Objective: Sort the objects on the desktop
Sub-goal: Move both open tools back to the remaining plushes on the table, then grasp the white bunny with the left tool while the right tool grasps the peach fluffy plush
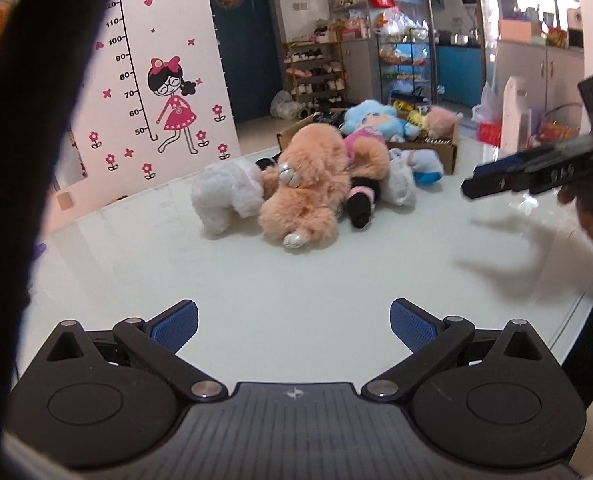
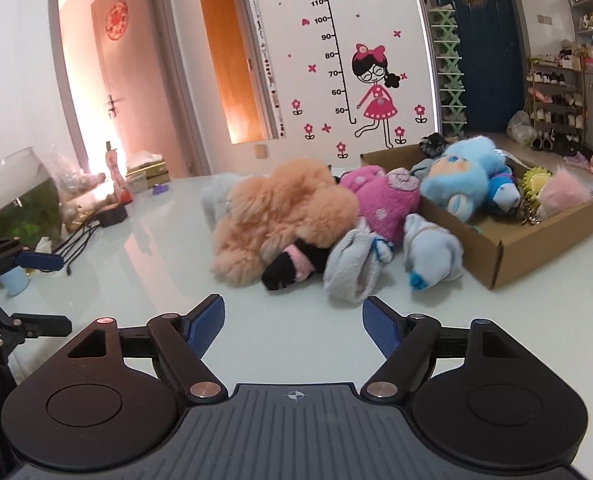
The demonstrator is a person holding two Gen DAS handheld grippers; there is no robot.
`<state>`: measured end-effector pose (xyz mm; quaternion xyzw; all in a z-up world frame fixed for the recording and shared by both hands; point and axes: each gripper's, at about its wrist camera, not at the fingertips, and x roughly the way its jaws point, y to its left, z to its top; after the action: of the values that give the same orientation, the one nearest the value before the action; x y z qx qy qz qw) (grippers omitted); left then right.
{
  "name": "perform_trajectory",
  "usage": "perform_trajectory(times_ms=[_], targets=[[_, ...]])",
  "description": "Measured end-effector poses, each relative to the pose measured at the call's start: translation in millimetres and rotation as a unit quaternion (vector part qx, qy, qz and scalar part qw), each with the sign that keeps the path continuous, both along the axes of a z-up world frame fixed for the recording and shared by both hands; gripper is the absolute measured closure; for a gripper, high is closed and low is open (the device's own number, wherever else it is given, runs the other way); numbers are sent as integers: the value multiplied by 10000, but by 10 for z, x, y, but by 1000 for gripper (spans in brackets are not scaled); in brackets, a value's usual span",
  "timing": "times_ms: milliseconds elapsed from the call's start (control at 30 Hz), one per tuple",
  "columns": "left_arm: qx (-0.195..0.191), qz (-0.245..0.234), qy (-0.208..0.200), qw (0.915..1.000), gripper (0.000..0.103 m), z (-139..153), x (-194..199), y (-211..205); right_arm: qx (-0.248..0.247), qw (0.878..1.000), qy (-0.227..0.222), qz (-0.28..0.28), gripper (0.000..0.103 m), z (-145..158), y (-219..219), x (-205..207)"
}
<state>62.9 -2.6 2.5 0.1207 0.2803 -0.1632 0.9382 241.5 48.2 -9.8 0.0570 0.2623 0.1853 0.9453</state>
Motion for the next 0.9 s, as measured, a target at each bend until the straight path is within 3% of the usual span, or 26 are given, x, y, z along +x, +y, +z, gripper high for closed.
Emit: perform_trajectory(times_ms=[167,267,367,433,600,700,900], targets=[[-223,82,38,9997,1,4,190,44,-178,9998,-110,20,18,131,175,14],[-639,425,70,9970,1,122,482,126,-180,9994,-259,-116,14,253,274,98],[-1411,933,194,9854,1,299,906,271,-242,9979,-450,-403,7,359,423,236],[-1894,1227,444,9732,1,364,1264,373,-435,9950,-657,-622,2,409,577,341],[-2748,1188,1321,9449,1,365,2167,526,-1054,9876,-947,-669,0,392,1023,624],[-2837,1304,1577,9368,2,289,2497,498,-1328,9831,-968,-803,0,304,1225,794],[-2440,878,1973,9454,4,52,2820,241,-1710,9737,-910,-1203,0,143,1437,1096]])
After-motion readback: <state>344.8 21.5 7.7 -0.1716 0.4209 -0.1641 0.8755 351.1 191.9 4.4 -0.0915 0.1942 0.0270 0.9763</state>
